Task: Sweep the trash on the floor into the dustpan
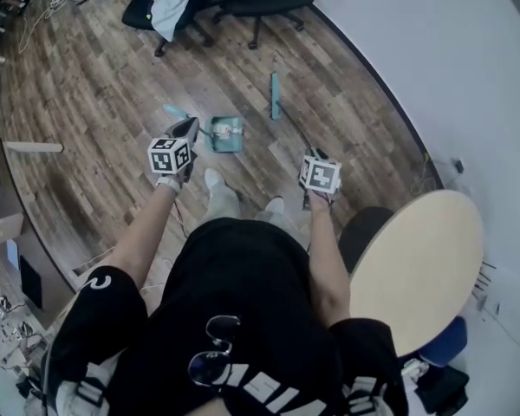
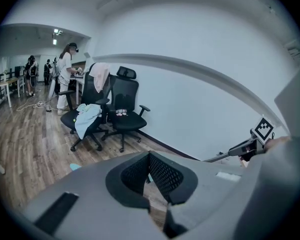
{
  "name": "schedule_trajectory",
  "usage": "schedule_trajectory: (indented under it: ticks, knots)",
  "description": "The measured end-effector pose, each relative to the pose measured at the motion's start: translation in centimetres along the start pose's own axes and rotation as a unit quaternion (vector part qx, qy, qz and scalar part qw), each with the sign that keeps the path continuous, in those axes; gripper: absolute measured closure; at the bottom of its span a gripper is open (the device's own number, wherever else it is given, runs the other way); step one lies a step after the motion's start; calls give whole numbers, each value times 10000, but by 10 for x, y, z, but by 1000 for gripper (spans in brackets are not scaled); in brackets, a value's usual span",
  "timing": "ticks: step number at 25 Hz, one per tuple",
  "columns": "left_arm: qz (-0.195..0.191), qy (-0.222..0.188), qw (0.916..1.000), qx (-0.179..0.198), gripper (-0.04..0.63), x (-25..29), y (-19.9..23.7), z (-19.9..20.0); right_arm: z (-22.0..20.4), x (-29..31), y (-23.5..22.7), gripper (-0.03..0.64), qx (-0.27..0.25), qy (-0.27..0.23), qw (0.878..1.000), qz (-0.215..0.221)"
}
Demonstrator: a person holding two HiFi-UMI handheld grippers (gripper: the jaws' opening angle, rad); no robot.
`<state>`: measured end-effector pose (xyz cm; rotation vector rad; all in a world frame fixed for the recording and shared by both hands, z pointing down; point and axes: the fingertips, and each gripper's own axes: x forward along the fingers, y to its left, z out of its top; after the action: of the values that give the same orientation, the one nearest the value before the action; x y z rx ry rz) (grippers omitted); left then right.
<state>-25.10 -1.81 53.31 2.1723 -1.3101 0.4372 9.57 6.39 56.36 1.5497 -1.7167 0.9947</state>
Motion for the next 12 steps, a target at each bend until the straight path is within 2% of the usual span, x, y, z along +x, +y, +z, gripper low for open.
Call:
schedule_trajectory:
  ticks: [7, 12]
  knots:
    - [-10, -184, 9998, 32, 598, 5, -87, -10, -3, -31, -64, 532, -132, -206, 9997, 91]
    - [-101, -215, 9995, 214, 598, 11, -134, -13, -14, -43, -94, 532, -73, -192, 9996, 169]
